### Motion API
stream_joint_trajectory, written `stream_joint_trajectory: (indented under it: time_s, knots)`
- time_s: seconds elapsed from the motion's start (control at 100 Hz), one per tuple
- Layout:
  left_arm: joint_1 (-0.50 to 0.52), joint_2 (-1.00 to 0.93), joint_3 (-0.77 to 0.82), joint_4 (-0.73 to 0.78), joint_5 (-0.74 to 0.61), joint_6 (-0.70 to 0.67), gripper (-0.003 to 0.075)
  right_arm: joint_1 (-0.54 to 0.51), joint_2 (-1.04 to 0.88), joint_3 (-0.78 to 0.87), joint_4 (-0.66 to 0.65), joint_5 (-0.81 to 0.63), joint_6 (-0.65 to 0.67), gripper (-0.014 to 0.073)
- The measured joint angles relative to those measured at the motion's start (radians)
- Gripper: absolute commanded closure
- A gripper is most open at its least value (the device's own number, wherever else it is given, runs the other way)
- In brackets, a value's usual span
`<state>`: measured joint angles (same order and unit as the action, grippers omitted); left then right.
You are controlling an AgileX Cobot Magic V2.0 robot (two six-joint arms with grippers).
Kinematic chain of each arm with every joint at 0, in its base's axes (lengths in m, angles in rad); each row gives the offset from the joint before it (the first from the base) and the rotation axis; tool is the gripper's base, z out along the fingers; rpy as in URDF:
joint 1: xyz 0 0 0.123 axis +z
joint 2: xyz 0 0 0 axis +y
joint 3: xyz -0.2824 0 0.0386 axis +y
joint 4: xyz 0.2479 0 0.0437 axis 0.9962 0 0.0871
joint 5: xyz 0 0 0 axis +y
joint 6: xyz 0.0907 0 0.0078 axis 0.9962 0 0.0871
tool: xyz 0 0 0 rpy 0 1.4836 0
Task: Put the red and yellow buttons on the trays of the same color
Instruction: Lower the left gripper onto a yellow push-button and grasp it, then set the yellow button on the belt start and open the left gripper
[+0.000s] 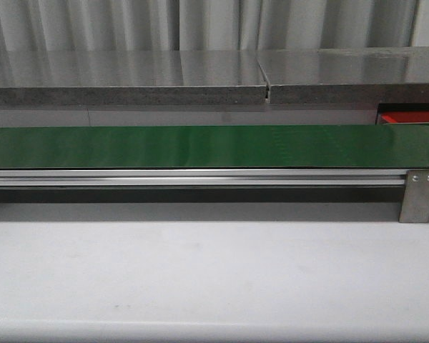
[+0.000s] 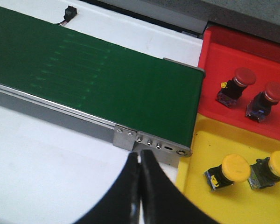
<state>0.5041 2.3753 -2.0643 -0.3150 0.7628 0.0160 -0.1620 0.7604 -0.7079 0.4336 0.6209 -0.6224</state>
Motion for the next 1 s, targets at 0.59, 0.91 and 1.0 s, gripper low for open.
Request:
stream_joint_trajectory:
  time_s: [0.59, 0.91, 1.0]
  knots:
    - [0.000, 0.004, 0.000, -0.002, 0.012, 0.000, 0.0639, 0.000, 0.000, 0.000, 0.000, 0.000, 0.000, 0.0712]
    - [0.000, 0.006, -0.128, -0.004, 0.145, 0.021, 0.0741, 0.000, 0.000, 0.000, 0.000, 0.000, 0.000, 0.0712]
    - [0.000, -0.020, -0.165, -0.002, 0.182, 0.025, 0.0741, 0.000, 0.000, 0.000, 0.000, 0.000, 0.000, 0.0712]
